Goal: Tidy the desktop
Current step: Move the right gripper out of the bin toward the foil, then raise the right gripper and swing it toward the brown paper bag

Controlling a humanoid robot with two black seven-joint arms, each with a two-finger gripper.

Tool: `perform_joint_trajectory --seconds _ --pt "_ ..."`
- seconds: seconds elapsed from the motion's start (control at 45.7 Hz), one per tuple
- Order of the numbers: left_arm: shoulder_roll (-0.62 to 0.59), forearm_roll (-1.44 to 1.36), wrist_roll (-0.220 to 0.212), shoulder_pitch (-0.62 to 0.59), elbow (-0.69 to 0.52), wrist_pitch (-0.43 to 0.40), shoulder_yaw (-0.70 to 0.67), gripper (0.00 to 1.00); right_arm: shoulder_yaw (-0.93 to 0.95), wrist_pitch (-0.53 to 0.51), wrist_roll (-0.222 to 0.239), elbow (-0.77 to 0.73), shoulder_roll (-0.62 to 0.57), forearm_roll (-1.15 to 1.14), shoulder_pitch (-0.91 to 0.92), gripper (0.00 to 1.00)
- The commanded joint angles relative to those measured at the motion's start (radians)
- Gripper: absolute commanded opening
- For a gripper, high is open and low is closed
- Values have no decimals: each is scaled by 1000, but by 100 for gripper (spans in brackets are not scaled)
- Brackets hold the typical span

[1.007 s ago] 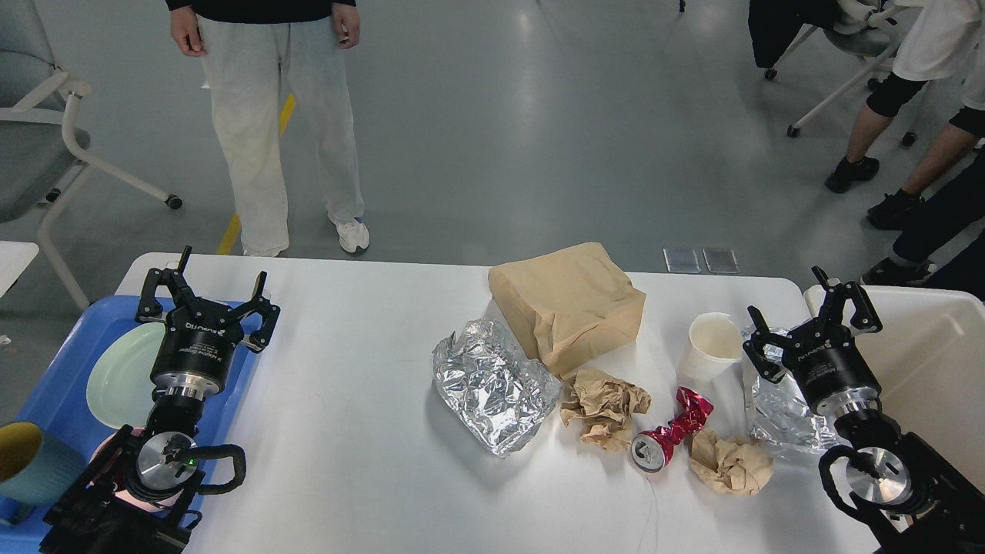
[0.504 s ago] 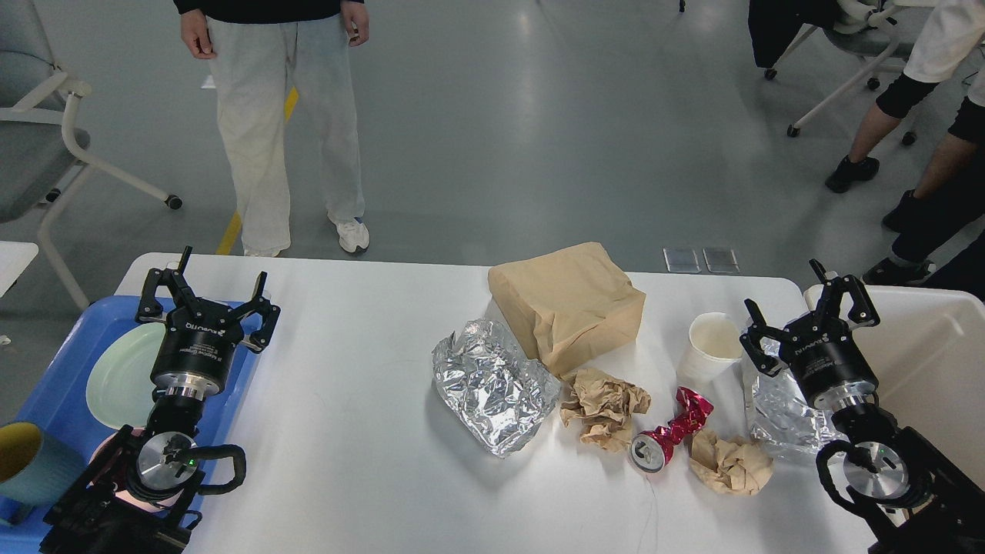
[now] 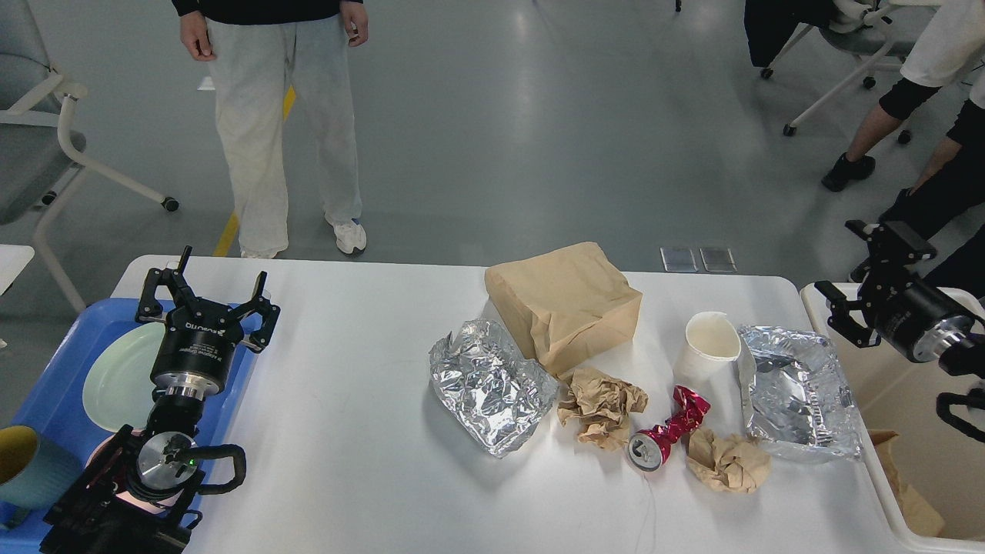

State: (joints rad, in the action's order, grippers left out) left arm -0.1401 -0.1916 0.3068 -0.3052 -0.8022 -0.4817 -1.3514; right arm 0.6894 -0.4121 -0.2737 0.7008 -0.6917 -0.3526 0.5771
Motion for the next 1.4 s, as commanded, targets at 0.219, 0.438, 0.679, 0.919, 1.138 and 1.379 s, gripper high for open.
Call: perform_joint_trajectory --seconds 0.219,0.438,0.679,0.919,1.138,1.379 --pt "1 0 0 0 0 0 0 96 -1204 -235 -2 22 -48 1 763 100" --pt "1 0 0 0 0 0 0 96 -1706 -442 4 66 171 6 1124 100" --pt "0 0 0 0 1 0 0 96 -1963 -548 217 348 357 3 1515 100" --pt "-1 0 0 0 1 0 0 96 -1964 -548 361 882 350 14 1967 100" --pt "-1 0 0 0 0 0 0 96 -2078 -536 278 1045 373 75 2100 98" --pt "-1 0 -2 -2 0 0 0 96 -2124 -502 255 1045 383 73 2110 99"
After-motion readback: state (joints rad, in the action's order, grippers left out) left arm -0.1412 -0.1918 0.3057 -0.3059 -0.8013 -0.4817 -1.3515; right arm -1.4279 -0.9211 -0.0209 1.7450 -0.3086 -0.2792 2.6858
